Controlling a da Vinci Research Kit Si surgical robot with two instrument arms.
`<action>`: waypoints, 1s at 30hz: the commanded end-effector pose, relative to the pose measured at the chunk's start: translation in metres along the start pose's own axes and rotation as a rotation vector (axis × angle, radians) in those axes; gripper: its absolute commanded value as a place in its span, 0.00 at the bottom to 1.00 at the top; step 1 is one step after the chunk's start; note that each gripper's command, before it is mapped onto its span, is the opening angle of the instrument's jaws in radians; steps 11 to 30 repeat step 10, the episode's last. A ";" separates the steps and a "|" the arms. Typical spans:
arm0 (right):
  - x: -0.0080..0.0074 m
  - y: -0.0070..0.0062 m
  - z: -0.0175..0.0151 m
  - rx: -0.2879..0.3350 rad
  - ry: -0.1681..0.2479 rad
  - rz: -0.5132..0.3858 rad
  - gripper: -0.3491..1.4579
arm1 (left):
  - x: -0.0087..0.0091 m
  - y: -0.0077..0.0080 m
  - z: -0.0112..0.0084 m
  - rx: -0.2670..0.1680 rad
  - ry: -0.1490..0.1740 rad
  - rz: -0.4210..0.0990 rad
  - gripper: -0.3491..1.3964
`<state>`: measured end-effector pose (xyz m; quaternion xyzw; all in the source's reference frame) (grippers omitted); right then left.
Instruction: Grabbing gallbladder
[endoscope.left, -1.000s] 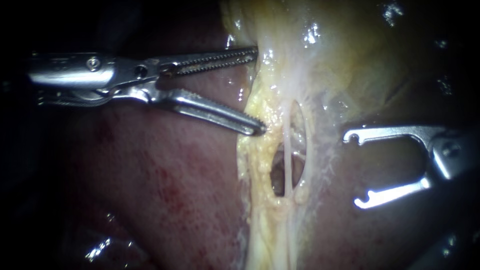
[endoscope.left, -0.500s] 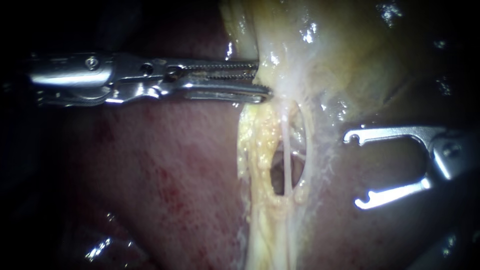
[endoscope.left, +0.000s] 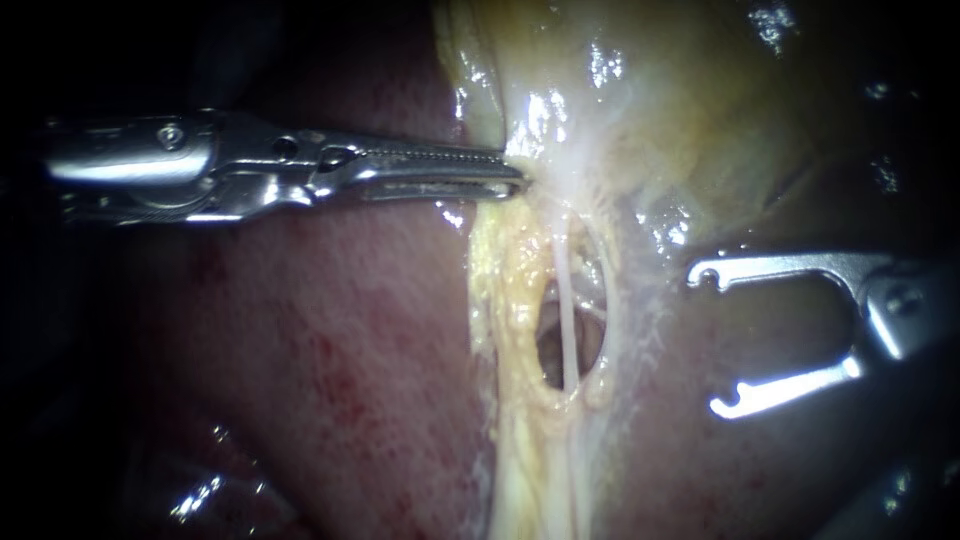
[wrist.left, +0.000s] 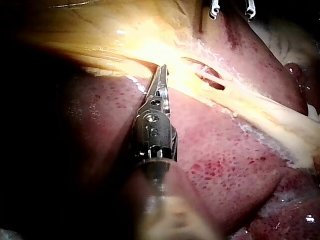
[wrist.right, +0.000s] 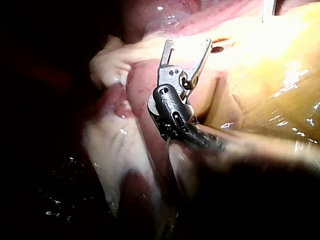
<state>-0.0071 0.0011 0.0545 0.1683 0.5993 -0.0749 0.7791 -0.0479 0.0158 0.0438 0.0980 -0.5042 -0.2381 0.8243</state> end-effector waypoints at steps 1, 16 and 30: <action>0.0000 0.0000 0.0000 0.000 0.000 0.000 0.52 | -0.0001 -0.0001 0.0000 0.000 0.000 0.001 0.00; -0.0001 0.0000 0.0000 0.000 0.000 0.000 0.52 | -0.0004 -0.0004 0.0000 -0.002 0.000 -0.001 0.00; -0.0001 0.0000 0.0000 0.000 0.000 0.000 0.52 | -0.0004 -0.0004 0.0000 -0.002 0.000 -0.001 0.00</action>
